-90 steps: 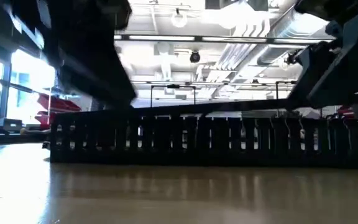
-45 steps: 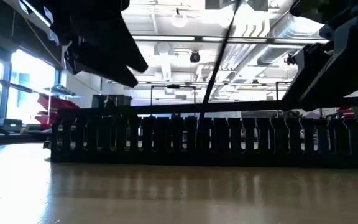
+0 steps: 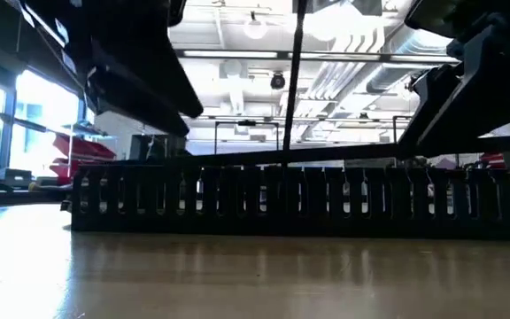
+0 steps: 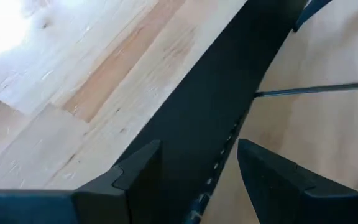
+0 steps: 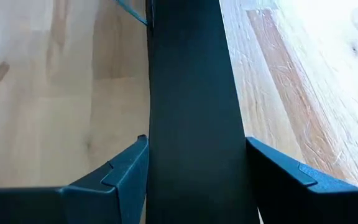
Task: Ziptie cables
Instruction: Close the black cable duct
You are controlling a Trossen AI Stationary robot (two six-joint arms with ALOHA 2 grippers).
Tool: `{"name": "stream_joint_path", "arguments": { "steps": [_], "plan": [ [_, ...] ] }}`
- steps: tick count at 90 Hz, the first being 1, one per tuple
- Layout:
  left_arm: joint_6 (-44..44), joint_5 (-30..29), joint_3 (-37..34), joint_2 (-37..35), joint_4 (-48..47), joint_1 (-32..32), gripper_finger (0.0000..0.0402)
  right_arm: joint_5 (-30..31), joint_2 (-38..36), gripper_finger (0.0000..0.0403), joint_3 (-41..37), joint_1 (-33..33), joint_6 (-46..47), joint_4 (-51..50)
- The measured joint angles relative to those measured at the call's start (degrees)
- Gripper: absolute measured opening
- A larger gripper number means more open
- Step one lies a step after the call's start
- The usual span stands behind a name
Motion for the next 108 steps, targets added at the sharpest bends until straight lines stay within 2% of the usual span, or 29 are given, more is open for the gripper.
{"name": "stream_joint_path", "arguments": {
  "steps": [29,61,88,108],
  "plan": [
    [-1.48,0.46,0.04,-0.57,0.41,0.0,0.0192,-4.67,-0.04,0.0211,0.0,-0.82,-0.1,1.78],
    [-2.45,0.45,0.04,2.62,0.3,0.0,0.0192,-3.24,0.13,0.0211,0.0,-0.87,-0.54,0.16],
    [-2.94,2.17,0.06,0.45,2.38,0.0,0.0192,-3.33,0.13,0.0211,0.0,-0.95,-2.15,1.41],
    [-3.04,4.96,0.06,0.24,3.37,0.0,0.0192,-6.98,0.15,0.0211,0.0,-1.35,-3.22,4.11]
  ]
}}
